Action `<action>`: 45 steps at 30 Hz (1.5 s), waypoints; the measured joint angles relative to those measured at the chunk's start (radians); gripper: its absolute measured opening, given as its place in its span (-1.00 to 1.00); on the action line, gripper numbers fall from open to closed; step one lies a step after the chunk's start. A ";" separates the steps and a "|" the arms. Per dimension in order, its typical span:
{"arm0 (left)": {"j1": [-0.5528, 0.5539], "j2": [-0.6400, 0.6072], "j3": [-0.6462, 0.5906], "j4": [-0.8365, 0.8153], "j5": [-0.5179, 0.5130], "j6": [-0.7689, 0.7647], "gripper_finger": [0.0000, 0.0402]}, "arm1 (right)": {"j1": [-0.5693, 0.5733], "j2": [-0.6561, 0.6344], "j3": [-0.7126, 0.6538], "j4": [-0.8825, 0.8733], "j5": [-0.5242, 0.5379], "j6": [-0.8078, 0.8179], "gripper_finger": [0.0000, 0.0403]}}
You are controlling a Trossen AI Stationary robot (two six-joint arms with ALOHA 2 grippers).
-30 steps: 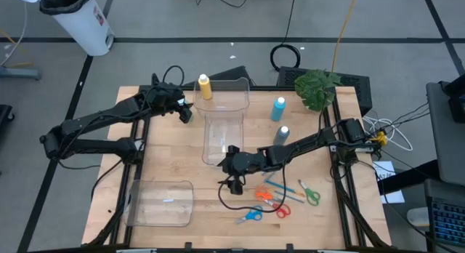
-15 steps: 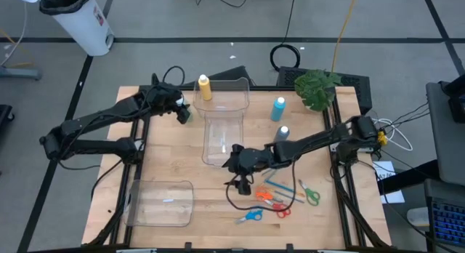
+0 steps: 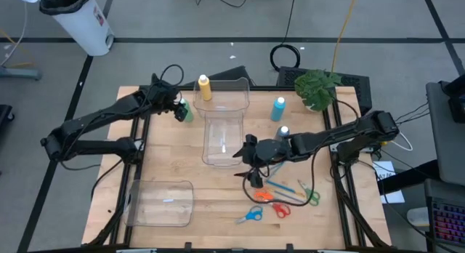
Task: Pick & Place Paint Supplies
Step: Put the green paint bottle into the top transparent bin
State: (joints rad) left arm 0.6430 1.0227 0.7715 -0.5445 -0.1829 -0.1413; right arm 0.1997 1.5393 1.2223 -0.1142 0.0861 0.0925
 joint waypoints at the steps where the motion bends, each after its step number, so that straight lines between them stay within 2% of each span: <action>1: 0.000 0.008 0.000 0.001 0.000 0.000 0.26 | 0.000 -0.012 -0.015 0.005 0.012 0.000 0.54; 6: 0.000 0.065 0.000 0.002 -0.001 -0.004 0.22 | 0.001 -0.054 -0.078 0.082 0.018 0.008 0.54; 15: 0.000 0.089 0.001 0.047 0.003 0.004 -0.12 | 0.005 -0.089 -0.156 0.157 0.018 0.019 0.54; 21: 0.000 0.087 0.001 0.049 0.001 0.001 -0.21 | 0.005 -0.089 -0.159 0.156 0.018 0.026 0.54; 31: 0.003 0.073 -0.001 0.058 -0.002 -0.045 -0.21 | 0.005 -0.089 -0.159 0.155 0.018 0.027 0.54; 41: 0.005 0.043 -0.001 0.053 -0.028 -0.048 0.11 | 0.005 -0.089 -0.159 0.148 0.017 0.027 0.54; 45: 0.005 0.054 -0.001 0.049 -0.036 -0.038 0.17 | 0.005 -0.089 -0.159 0.148 0.017 0.027 0.54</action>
State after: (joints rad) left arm 0.6476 1.0765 0.7708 -0.4958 -0.2188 -0.1791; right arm 0.2050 1.4506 1.0637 0.0341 0.1036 0.1192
